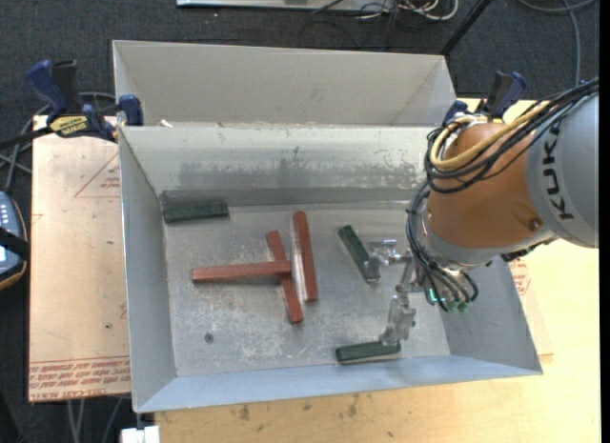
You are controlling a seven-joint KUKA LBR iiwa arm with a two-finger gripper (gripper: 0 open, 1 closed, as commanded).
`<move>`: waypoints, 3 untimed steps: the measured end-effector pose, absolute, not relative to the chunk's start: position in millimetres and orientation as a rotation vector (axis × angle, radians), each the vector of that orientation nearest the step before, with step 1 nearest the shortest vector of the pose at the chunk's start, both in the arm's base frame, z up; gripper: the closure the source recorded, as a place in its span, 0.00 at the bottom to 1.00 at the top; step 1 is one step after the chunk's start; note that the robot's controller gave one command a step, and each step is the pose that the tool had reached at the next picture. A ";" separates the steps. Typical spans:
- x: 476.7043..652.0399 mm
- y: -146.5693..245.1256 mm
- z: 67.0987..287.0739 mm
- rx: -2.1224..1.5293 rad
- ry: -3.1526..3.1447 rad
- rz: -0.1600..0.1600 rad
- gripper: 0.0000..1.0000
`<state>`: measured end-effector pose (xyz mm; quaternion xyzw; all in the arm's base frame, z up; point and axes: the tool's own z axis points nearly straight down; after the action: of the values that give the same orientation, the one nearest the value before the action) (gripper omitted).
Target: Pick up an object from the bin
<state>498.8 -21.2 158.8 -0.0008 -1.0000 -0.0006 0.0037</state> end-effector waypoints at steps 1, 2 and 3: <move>500.7 -21.2 162.5 -0.001 -3.142 -0.001 0.00; 558.9 -33.4 102.4 -0.169 -3.145 -0.002 0.00; 552.6 -37.6 120.4 -0.262 -3.126 -0.002 0.00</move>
Offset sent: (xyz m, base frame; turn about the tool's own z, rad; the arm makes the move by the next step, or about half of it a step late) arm 0.0841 -0.0193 -0.0888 0.1593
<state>552.6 -37.6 120.4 -0.0834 -0.9965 -0.0007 0.0022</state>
